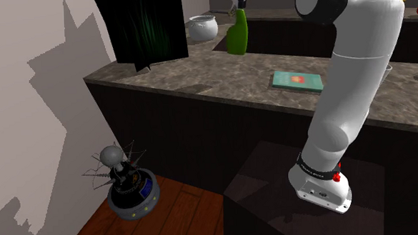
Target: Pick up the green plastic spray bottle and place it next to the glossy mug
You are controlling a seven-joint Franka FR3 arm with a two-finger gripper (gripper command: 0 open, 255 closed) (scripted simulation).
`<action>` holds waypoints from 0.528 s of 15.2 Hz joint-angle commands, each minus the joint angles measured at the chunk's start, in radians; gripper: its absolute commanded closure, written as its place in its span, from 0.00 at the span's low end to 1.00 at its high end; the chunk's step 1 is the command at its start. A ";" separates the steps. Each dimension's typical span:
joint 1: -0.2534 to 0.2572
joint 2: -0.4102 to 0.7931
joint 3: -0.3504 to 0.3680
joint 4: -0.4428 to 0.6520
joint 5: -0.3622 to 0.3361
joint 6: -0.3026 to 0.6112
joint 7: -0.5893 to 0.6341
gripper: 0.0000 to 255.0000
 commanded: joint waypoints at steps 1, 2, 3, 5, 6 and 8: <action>-0.015 0.031 -0.006 0.072 0.018 -0.046 -0.006 1.00; -0.023 0.049 -0.009 0.112 0.029 -0.070 -0.008 1.00; -0.034 0.069 -0.011 0.155 0.041 -0.095 -0.010 1.00; -0.062 0.116 -0.016 0.255 0.072 -0.152 -0.014 1.00; -0.081 0.146 -0.018 0.316 0.092 -0.185 -0.016 1.00; -0.131 0.214 -0.017 0.454 0.139 -0.258 -0.014 1.00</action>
